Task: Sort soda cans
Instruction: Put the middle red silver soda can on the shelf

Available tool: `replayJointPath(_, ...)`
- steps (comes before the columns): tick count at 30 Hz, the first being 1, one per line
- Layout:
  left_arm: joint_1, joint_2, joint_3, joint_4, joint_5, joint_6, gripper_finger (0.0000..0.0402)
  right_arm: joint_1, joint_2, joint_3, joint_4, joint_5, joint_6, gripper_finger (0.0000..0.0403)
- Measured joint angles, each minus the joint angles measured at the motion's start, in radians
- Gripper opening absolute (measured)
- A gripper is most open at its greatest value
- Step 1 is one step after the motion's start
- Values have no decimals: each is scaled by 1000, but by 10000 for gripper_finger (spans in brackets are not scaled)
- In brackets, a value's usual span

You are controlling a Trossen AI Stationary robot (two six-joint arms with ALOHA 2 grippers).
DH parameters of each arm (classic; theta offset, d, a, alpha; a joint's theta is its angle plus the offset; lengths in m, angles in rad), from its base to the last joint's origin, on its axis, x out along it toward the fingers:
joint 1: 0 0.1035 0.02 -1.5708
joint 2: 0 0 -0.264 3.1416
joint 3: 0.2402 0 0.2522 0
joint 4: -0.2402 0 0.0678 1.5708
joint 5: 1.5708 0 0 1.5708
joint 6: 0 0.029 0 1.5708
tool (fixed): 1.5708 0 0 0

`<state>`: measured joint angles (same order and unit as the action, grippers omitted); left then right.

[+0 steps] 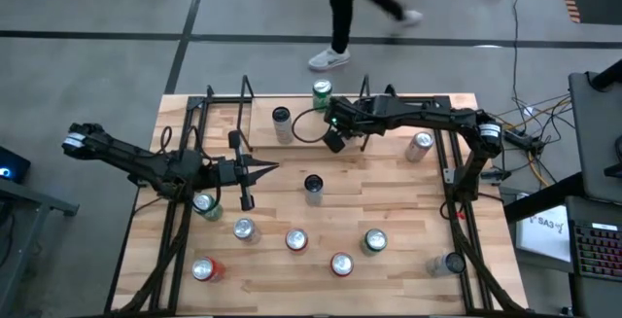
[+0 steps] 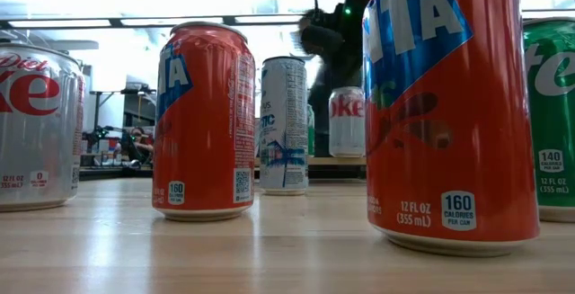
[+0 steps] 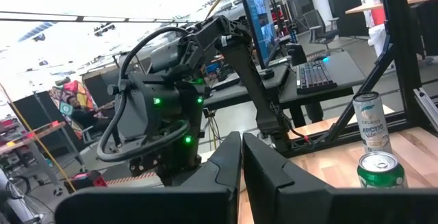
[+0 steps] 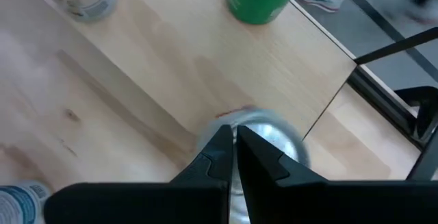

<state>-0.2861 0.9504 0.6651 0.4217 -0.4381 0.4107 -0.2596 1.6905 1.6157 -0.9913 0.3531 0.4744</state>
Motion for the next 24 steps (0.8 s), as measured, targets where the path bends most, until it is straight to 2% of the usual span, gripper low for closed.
replayJointPath(24, 0, 0, 0, 0, 0, 0, 0, -5, 1, 0, 2, 16, -41, 13)
